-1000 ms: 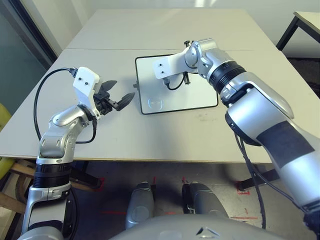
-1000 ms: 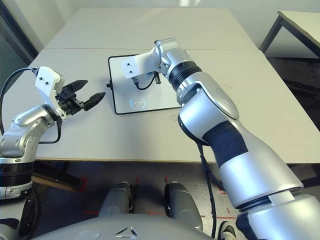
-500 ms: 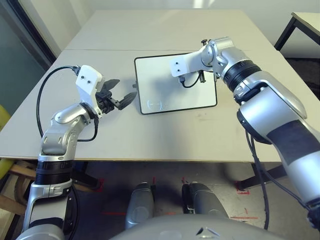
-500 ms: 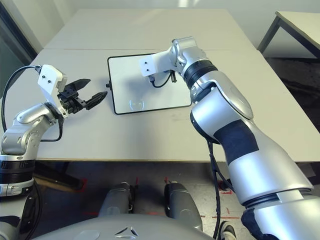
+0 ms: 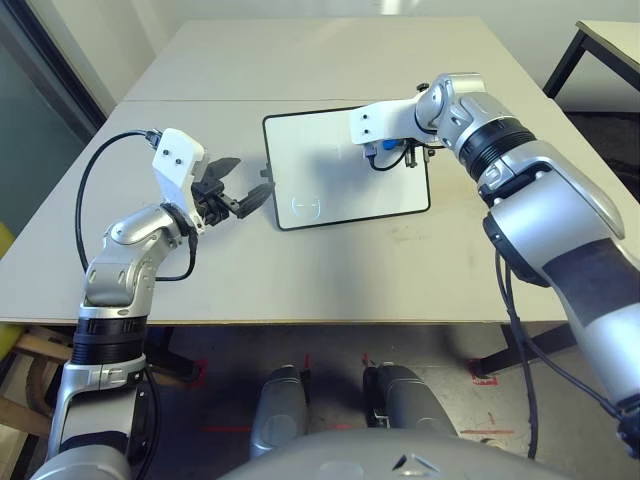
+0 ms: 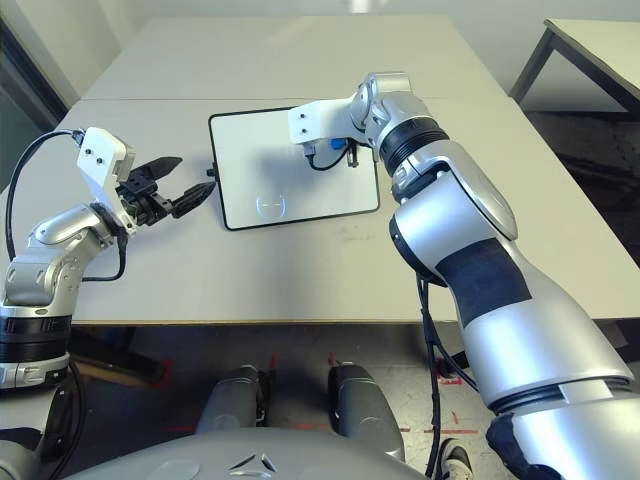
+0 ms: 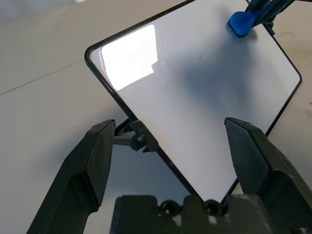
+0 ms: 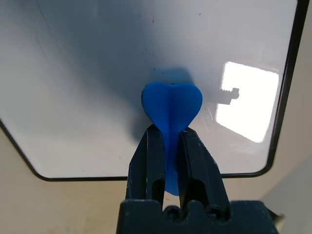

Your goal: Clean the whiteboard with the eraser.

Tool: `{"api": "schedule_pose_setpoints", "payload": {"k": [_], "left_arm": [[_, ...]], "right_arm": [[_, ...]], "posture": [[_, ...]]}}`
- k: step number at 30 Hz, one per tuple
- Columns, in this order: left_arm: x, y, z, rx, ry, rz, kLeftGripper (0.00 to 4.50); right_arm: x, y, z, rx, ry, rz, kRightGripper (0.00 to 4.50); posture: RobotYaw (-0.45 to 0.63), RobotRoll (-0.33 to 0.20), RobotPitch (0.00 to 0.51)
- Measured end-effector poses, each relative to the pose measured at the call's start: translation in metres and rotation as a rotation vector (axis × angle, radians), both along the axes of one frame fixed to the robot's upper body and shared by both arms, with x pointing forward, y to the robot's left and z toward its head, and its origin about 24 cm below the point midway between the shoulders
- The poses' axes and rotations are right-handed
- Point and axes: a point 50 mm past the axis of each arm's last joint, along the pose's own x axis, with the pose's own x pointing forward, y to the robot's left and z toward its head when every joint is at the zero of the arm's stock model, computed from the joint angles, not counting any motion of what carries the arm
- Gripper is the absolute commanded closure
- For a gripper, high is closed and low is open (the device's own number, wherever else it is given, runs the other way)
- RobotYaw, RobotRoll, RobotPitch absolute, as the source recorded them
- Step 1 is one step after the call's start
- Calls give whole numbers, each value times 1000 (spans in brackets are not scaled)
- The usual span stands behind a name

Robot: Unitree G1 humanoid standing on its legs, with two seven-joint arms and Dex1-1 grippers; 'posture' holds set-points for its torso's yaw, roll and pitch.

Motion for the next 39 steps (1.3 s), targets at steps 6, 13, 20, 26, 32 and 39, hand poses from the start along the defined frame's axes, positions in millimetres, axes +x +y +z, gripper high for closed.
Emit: {"api": "schedule_pose_setpoints", "payload": {"k": [6,13,20,26,32,39], "left_arm": [[2,-4,-5,-14,9,-15,0],[5,-10,-11,-30,19,-34,0],[10,-15,-10,-38,9,-46,0],[10,-15,-9,-36,3,-41,0],[5,-6,-12,-27,10,-6,0],[2,6,-2,-2,-17,35,0]], "right_arm": [[-6,-42,21,96,133,-138,4359],[-21,-112,13,147,247,-432,4359],[-29,-130,-5,382,329,-705,4359],[-31,-130,-28,536,365,-866,4359],[-30,-127,-48,602,352,-937,4359],[-29,-122,-70,615,323,-977,4359]], "posture": [[-60,0,84],[-93,0,94],[-80,0,92],[-40,0,87],[-4,0,88],[15,0,90]]}}
